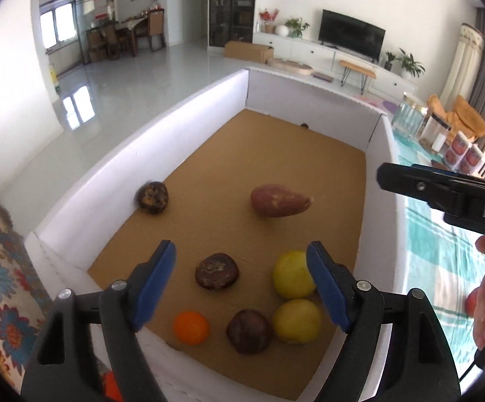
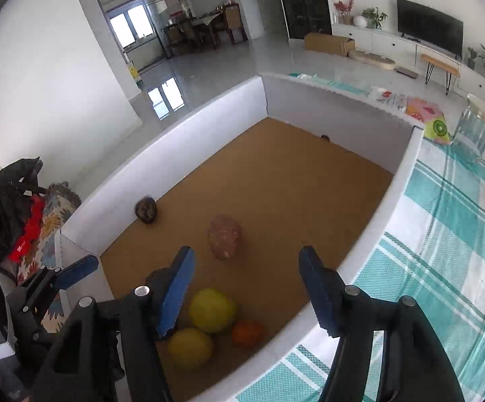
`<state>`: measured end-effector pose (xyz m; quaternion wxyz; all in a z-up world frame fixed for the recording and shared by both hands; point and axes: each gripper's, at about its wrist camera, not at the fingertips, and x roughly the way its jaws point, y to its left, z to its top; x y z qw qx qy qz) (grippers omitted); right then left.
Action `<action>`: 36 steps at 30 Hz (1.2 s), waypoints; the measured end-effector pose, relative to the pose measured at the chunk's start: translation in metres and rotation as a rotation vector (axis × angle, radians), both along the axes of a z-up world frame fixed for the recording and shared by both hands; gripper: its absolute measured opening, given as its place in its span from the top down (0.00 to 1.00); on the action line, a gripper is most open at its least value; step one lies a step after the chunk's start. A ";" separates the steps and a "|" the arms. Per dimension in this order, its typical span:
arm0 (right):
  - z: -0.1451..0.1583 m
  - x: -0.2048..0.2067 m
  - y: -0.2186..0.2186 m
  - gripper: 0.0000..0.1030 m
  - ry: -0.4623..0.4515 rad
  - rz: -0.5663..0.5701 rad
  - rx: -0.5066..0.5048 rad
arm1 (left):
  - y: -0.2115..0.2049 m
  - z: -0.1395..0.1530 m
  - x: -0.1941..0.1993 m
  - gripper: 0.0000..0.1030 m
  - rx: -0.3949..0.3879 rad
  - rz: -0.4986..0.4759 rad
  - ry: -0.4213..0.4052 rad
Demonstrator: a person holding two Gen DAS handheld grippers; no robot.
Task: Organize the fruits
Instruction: 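Withdraw both tools from the box and move the left tool toward the red apple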
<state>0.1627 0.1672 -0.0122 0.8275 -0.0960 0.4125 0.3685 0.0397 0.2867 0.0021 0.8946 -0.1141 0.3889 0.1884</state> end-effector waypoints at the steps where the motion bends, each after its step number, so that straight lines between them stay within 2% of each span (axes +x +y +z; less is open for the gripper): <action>1: 0.009 -0.004 -0.017 0.26 -0.041 -0.018 0.015 | -0.007 0.005 -0.002 0.15 0.002 -0.011 -0.024; 2: 0.015 -0.007 -0.038 0.19 -0.078 -0.041 0.026 | -0.017 0.010 -0.004 0.14 0.003 -0.028 -0.044; 3: 0.020 -0.008 -0.060 0.17 -0.116 -0.070 0.034 | -0.027 0.015 -0.003 0.13 0.000 -0.051 -0.062; 6: 0.024 -0.012 -0.139 0.16 -0.212 -0.201 0.034 | -0.069 0.021 -0.001 0.11 -0.024 -0.166 -0.087; 8: 0.018 -0.012 -0.198 0.16 -0.233 -0.323 0.040 | -0.104 0.019 0.005 0.09 -0.053 -0.273 -0.085; 10: 0.008 -0.009 -0.262 0.16 -0.219 -0.470 0.036 | -0.141 0.008 0.012 0.08 -0.081 -0.384 -0.060; 13: -0.024 -0.011 -0.350 0.16 -0.161 -0.688 -0.046 | -0.188 -0.023 0.030 0.08 -0.105 -0.516 0.006; 15: -0.048 -0.018 -0.398 0.16 -0.112 -0.803 -0.079 | -0.213 -0.047 0.039 0.08 -0.088 -0.553 0.039; 17: -0.068 -0.027 -0.430 0.16 -0.072 -0.855 -0.112 | -0.232 -0.070 0.051 0.08 -0.078 -0.568 0.081; 21: -0.089 -0.043 -0.449 0.16 -0.060 -0.842 -0.159 | -0.259 -0.097 0.067 0.08 -0.010 -0.571 0.104; 24: -0.102 -0.046 -0.450 0.16 -0.041 -0.848 -0.166 | -0.259 -0.109 0.066 0.07 0.040 -0.555 0.112; 27: -0.104 -0.046 -0.449 0.15 -0.046 -0.844 -0.169 | -0.256 -0.107 0.061 0.07 0.045 -0.552 0.100; 31: -0.106 -0.044 -0.446 0.09 -0.040 -0.841 -0.191 | -0.260 -0.112 0.066 0.02 0.054 -0.545 0.103; 36: -0.108 -0.042 -0.441 0.04 -0.035 -0.830 -0.219 | -0.260 -0.113 0.068 0.01 0.052 -0.544 0.104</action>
